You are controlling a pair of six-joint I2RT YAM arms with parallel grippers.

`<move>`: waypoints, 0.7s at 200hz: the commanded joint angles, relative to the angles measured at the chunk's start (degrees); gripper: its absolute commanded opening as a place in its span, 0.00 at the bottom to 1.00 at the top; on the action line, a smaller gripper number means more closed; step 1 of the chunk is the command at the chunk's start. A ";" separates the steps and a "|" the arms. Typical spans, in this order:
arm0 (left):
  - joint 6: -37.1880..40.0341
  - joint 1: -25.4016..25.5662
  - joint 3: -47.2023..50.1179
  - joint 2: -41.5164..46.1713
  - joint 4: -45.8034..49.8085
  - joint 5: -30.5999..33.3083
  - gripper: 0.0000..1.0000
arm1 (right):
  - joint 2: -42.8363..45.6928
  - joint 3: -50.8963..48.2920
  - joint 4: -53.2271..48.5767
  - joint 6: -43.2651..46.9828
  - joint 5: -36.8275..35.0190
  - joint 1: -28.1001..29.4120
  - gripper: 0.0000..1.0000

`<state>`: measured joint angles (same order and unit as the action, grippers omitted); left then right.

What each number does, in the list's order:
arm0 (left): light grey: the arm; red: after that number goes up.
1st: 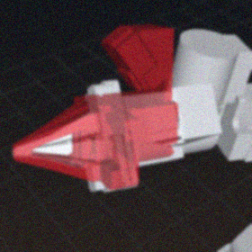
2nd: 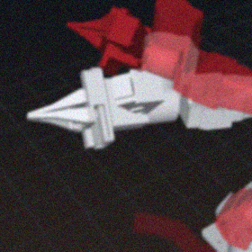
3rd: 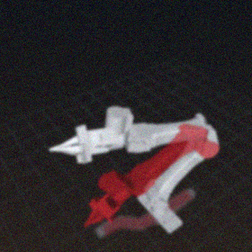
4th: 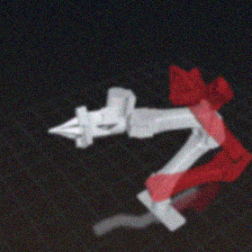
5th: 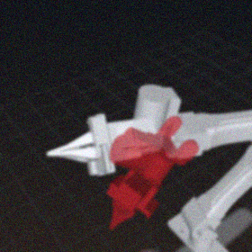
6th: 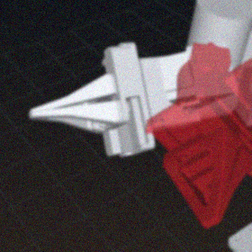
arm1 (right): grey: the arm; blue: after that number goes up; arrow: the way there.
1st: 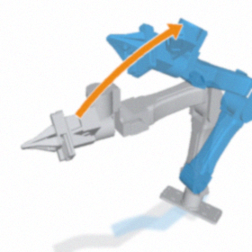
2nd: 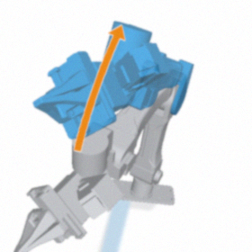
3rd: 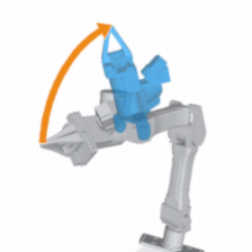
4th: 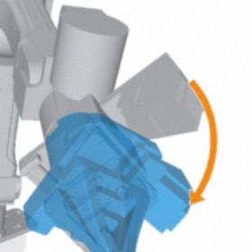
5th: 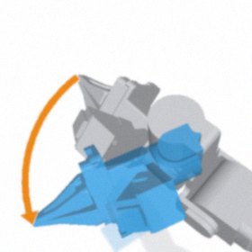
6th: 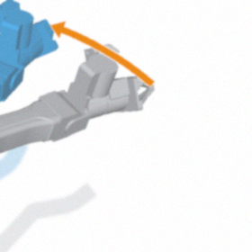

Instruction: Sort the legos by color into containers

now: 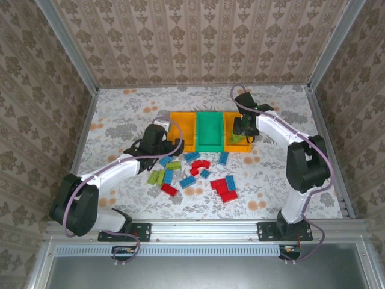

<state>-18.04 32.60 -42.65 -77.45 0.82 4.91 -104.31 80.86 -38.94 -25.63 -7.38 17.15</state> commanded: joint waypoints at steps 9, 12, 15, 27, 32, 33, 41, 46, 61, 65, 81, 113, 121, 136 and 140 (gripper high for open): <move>-1.24 0.54 1.68 2.88 3.18 0.39 1.00 | -4.14 3.97 -1.14 2.84 -1.59 -0.36 0.43; -1.42 0.54 1.85 2.98 3.34 0.51 1.00 | -4.29 4.04 -1.07 2.99 -1.52 -0.36 0.44; -1.59 0.54 1.87 3.15 3.64 0.67 1.00 | -4.53 4.14 -1.07 3.01 -1.50 -0.37 0.44; -2.65 0.54 1.87 3.36 5.20 1.12 1.00 | -4.91 4.17 -0.73 2.97 -1.14 -0.38 0.47; -3.06 0.54 1.81 3.31 5.95 1.08 1.00 | -4.94 4.14 -0.59 2.91 -0.86 -0.37 0.49; -3.10 0.54 1.75 3.29 6.13 1.03 1.00 | -4.94 4.14 -0.52 2.93 -0.78 -0.37 0.49; -4.05 0.54 1.64 3.22 7.29 0.77 1.00 | -4.76 3.85 -0.15 2.78 -0.25 -0.37 0.53; -4.75 0.62 1.61 3.12 8.02 0.52 1.00 | -4.61 3.71 0.12 2.71 0.07 -0.36 0.55; -6.18 1.01 1.57 2.79 9.95 -0.09 1.00 | -3.77 3.19 0.68 2.37 0.67 -0.39 0.61; -6.62 1.17 1.52 2.75 10.71 0.00 1.00 | -3.52 3.04 0.82 2.29 0.82 -0.37 0.61; -8.79 1.83 1.48 2.57 13.18 0.30 1.00 | -1.97 2.21 1.52 1.99 1.65 -0.36 0.64; -13.83 3.10 1.00 2.01 17.41 -0.15 1.00 | 1.96 -0.44 3.61 1.42 1.93 -0.43 0.73; -14.84 3.46 0.83 1.72 18.12 -0.39 1.00 | 3.01 -1.24 4.26 1.34 1.93 -0.36 0.73; -16.40 4.24 0.39 0.91 19.46 -0.34 0.99 | 5.15 -2.83 5.46 1.22 1.77 -0.38 0.74; -16.72 4.44 0.22 0.62 19.68 -0.40 0.99 | 5.72 -3.21 5.79 1.28 1.76 -0.38 0.75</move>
<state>-29.98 35.79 -41.58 -75.44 15.84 4.86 -103.53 79.96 -35.73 -24.01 -5.76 16.86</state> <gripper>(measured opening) 0.994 0.739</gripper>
